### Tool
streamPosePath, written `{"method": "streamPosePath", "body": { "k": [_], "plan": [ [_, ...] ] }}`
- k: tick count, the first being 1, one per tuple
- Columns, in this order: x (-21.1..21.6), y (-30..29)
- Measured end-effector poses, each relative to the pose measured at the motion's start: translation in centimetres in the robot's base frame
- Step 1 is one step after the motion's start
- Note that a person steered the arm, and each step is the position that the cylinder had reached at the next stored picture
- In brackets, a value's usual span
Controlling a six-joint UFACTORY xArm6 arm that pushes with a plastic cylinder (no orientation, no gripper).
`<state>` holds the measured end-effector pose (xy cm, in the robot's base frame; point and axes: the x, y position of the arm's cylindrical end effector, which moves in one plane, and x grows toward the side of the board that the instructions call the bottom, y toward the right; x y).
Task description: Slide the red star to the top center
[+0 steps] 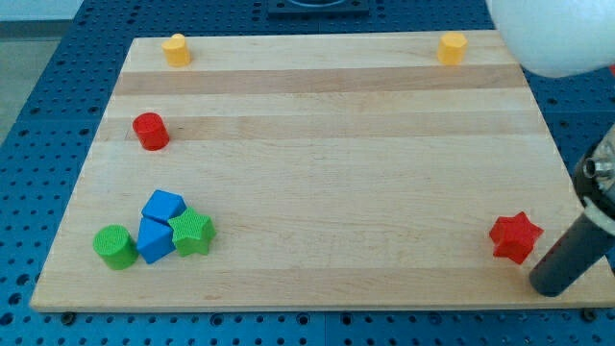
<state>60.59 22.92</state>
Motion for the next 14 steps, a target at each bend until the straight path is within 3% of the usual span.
{"method": "streamPosePath", "body": {
  "k": [2, 6, 10, 14],
  "plan": [
    [-2.9, 0.4],
    [-3.7, -4.3],
    [-11.5, -9.2],
    [-15.2, -15.1]
  ]
}}
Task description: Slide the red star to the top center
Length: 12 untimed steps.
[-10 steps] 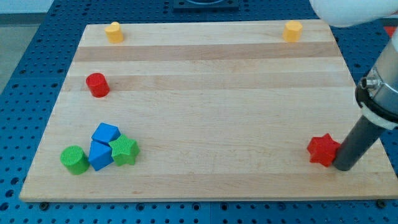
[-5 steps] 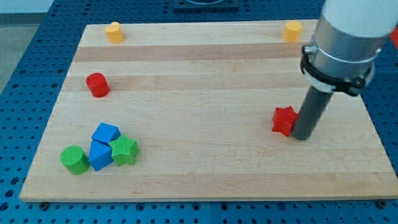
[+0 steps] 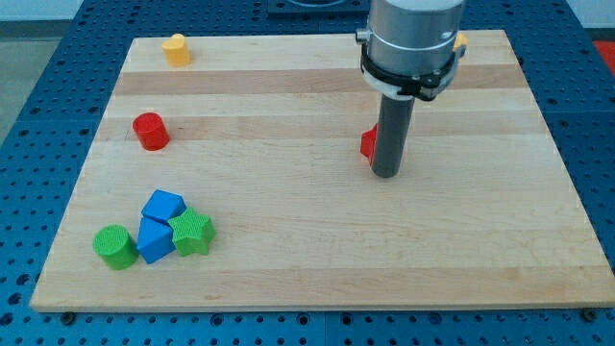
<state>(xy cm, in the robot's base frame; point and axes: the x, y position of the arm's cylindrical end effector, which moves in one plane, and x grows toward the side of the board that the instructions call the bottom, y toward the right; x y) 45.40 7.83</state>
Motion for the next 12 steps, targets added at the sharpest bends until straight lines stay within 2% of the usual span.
{"method": "streamPosePath", "body": {
  "k": [8, 10, 12],
  "plan": [
    [-16.0, -3.9],
    [-18.8, -4.7],
    [-19.1, -4.8]
  ]
}}
